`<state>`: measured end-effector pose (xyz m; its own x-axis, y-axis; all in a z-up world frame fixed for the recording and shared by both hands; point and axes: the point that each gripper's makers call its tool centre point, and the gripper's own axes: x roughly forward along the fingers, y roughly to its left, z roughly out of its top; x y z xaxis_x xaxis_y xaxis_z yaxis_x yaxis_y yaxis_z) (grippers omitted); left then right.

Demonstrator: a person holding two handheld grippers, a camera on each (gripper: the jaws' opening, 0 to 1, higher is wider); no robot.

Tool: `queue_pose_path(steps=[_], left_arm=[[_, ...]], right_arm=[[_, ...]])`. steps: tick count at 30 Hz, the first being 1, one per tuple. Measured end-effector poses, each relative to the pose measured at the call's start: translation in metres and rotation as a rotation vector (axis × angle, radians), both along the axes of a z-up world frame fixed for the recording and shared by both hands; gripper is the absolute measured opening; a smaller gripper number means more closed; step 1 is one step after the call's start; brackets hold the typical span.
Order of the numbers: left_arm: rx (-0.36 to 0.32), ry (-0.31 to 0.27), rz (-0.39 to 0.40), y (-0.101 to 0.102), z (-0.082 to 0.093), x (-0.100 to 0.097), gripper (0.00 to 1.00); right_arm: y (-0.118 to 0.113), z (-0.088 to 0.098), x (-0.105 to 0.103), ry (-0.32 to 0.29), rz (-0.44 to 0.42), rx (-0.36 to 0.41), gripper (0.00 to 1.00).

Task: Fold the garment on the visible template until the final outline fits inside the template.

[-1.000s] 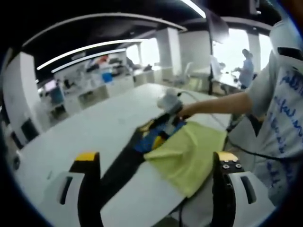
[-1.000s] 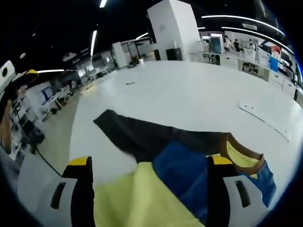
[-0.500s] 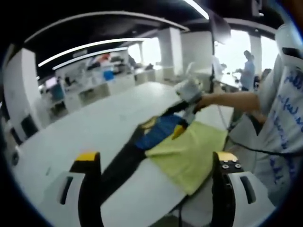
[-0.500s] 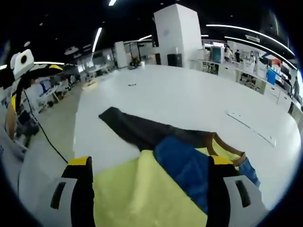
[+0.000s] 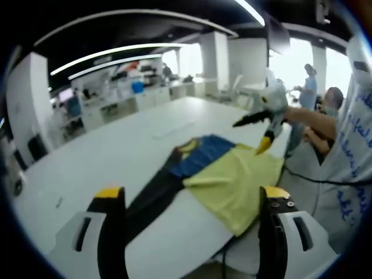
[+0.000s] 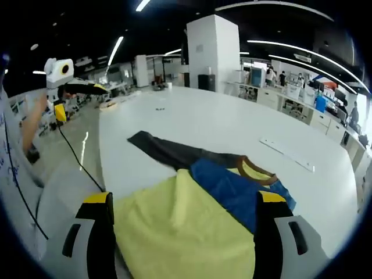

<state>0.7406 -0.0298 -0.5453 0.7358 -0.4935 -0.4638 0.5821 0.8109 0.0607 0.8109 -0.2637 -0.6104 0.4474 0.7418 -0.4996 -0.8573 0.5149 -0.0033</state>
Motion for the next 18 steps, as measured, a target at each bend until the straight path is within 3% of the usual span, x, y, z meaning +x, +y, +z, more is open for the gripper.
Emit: queue_pose_path(steps=[5,9,12,17,18], left_arm=[[0.001,0.018,0.014,0.007,-0.003,0.002,0.86],[0.003,0.024,0.036,0.015,-0.004,0.005,0.85],[-0.008,0.034,0.055,0.022,-0.006,0.009,0.84],[-0.052,0.057,0.091,0.038,-0.014,0.017,0.78],[-0.09,0.072,0.121,0.042,-0.016,0.019,0.76]], right_arm=[[-0.016,0.017,-0.008,-0.049,-0.037,-0.011,1.0],[-0.028,0.02,-0.016,-0.085,-0.041,-0.062,1.0],[-0.031,0.025,-0.023,-0.098,-0.043,-0.056,1.0],[-0.038,0.033,-0.03,-0.106,-0.062,-0.044,1.0],[-0.04,0.036,-0.032,-0.111,-0.067,-0.046,1.0]])
